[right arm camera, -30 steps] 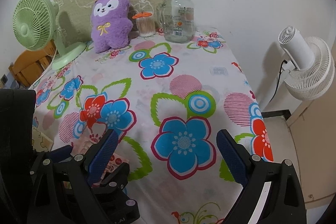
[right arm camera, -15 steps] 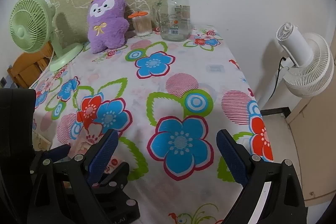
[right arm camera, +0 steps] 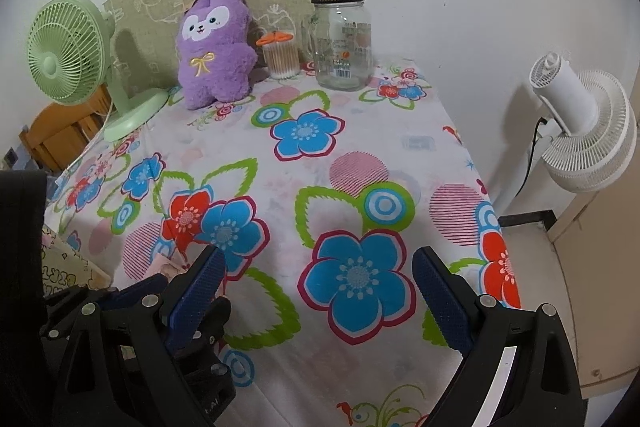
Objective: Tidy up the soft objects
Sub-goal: 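Lift the pink pack off the table with the left gripper, then turn the pink pack upright in the left gripper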
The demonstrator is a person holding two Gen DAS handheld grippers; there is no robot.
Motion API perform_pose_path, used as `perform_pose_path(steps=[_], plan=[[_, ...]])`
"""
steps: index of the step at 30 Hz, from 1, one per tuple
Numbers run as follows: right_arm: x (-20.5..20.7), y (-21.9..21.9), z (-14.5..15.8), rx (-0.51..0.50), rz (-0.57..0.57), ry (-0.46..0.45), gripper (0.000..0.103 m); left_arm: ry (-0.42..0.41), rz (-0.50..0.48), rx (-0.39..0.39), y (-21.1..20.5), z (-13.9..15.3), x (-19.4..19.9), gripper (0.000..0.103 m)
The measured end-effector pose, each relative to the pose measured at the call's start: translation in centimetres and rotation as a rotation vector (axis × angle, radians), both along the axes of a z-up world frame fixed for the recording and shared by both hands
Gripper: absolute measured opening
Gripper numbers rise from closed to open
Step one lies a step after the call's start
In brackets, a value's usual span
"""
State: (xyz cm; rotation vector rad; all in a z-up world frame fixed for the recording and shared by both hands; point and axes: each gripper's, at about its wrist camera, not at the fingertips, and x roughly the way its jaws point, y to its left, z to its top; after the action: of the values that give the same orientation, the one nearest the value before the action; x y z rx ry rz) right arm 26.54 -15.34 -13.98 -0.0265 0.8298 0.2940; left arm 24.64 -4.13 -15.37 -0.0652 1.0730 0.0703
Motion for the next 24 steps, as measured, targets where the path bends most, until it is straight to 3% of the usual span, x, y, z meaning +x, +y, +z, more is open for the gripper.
perform_pose_path(steps=[5,7,10,14,18,24], plan=[[-0.2,0.1,0.1,0.005,0.006,-0.001,0.096,0.005,0.009,0.004,0.3,0.0,-0.2,0.054],[-0.2,0.2,0.1,0.006,0.01,0.0,0.096,0.007,0.017,0.005,0.3,0.1,-0.3,0.074],[-0.2,0.3,0.1,-0.001,0.017,-0.004,0.096,0.043,0.03,-0.018,0.6,-0.2,-0.3,0.088],[-0.3,0.5,0.5,-0.006,0.03,-0.017,0.096,0.064,0.094,-0.074,1.1,-0.3,-0.8,0.093],[-0.2,0.5,0.8,-0.004,0.031,-0.023,0.096,0.103,0.177,-0.196,1.4,-1.0,-1.3,0.097],[0.1,0.0,1.2,0.014,0.024,-0.025,0.096,0.104,0.219,-0.23,0.9,-0.8,-1.0,0.098]])
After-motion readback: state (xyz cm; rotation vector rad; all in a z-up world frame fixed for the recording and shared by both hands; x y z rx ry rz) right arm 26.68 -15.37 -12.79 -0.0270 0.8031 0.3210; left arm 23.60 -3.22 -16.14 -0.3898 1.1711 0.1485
